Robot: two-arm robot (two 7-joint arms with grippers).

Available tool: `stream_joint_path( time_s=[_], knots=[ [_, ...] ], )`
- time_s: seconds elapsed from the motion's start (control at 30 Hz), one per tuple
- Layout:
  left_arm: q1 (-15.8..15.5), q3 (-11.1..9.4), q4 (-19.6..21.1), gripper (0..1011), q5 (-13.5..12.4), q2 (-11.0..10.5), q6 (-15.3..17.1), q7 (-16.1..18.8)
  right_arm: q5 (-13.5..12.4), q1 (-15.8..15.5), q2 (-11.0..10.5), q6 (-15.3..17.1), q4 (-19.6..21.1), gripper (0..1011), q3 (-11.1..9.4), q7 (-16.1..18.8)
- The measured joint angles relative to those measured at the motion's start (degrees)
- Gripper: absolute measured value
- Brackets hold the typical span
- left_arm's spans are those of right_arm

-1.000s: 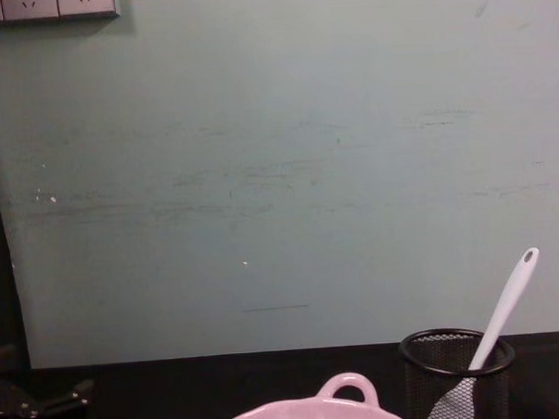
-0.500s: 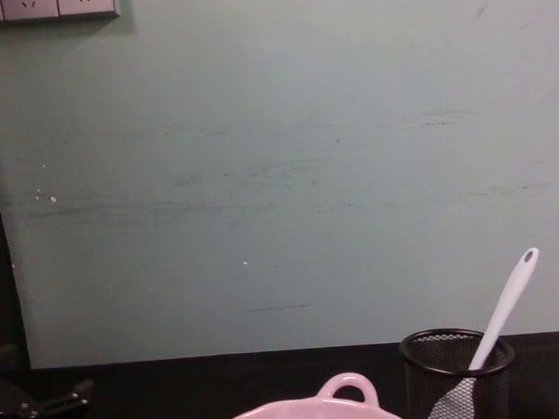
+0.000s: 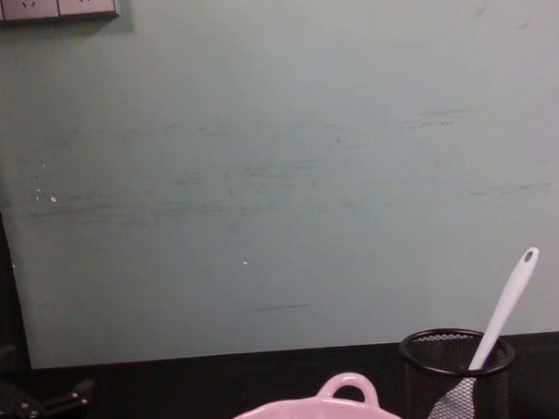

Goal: Use the one hand to pick up the spoon and stir the clear water in the bowl.

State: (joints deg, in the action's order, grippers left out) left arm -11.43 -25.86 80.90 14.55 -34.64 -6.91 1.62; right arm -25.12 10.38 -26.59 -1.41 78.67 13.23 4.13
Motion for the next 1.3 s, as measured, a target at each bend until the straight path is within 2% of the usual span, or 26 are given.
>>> stream_joint_path(
  time_s=[0.23,0.37,0.43,0.47,0.77,0.8,1.13,1.3],
  knots=[
    [0.0,0.0,0.0,1011,0.0,0.0,0.0,0.0,0.1,-2.2,-0.4,0.2,3.9,1002,-1.2,1.5],
    [0.0,0.0,0.0,1011,0.0,0.0,0.0,0.0,-0.9,-4.0,-0.6,1.2,6.6,1003,-2.4,2.4],
    [0.0,0.0,0.0,1011,0.0,0.0,0.0,0.0,-2.8,-5.4,-0.4,2.4,8.5,1002,-3.5,3.7],
    [0.0,0.0,0.0,1011,0.0,0.0,0.0,0.0,-2.8,-5.4,-0.4,2.4,8.5,1002,-3.5,3.7],
    [0.0,0.0,0.0,1011,0.0,0.0,0.0,0.0,-10.5,-7.0,1.6,7.1,11.5,1002,-6.3,9.4],
    [0.0,0.0,0.0,1011,0.0,0.0,0.0,0.0,-12.1,-6.8,2.0,8.2,11.6,1002,-6.7,10.0],
    [0.0,0.0,0.0,1011,0.0,0.0,0.0,0.0,-22.4,-4.5,3.7,15.7,10.8,1002,-7.8,11.5],
    [0.0,0.0,0.0,1012,0.0,0.0,0.0,0.0,-26.4,-2.6,4.5,19.0,9.3,1002,-8.1,11.2]
  ],
)
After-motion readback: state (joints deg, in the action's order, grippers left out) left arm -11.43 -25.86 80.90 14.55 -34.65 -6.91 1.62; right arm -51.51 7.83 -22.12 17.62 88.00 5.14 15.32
